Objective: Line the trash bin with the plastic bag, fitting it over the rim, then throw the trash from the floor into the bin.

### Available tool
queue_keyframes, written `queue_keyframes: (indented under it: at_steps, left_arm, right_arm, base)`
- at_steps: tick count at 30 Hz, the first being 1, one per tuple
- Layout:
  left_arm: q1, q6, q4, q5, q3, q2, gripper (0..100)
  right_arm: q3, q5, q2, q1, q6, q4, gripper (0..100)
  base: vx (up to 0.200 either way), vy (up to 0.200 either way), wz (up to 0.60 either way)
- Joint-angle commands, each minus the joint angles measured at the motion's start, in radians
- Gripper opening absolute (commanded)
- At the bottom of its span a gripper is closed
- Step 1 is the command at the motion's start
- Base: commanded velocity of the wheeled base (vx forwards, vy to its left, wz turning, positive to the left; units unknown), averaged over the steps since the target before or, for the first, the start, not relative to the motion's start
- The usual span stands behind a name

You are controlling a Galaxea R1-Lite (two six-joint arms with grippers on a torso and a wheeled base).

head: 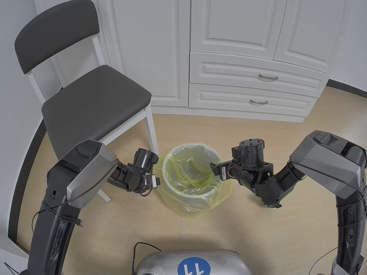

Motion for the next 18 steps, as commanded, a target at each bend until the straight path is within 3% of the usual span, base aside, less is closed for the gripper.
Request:
queue_keyframes:
  at_steps: [1, 2, 3, 11, 18]
  left_arm:
    - [0.042, 0.034, -0.013, -0.079, 0.101, -0.092, 100]
    - [0.042, 0.034, -0.013, -0.079, 0.101, -0.092, 100]
    - [0.048, 0.037, -0.020, -0.126, 0.122, -0.117, 100]
    - [0.047, 0.063, -0.143, -0.125, 0.104, -0.063, 100]
    - [0.054, 0.171, -0.155, -0.116, -0.083, 0.049, 100]
  right_arm:
    - [-0.098, 0.005, 0.079, -0.070, 0.001, 0.046, 100]
    - [-0.098, 0.005, 0.079, -0.070, 0.001, 0.046, 100]
    - [-0.148, 0.008, 0.112, -0.104, 0.001, 0.072, 100]
    - [-0.297, 0.008, 0.214, -0.187, 0.008, 0.152, 100]
    - [-0.418, 0.008, 0.334, -0.207, 0.021, 0.167, 100]
  base:
    - [0.000, 0.000, 0.00]
    - [0.000, 0.000, 0.00]
    - [0.000, 0.000, 0.00]
    - [0.000, 0.000, 0.00]
    - [0.000, 0.000, 0.00]
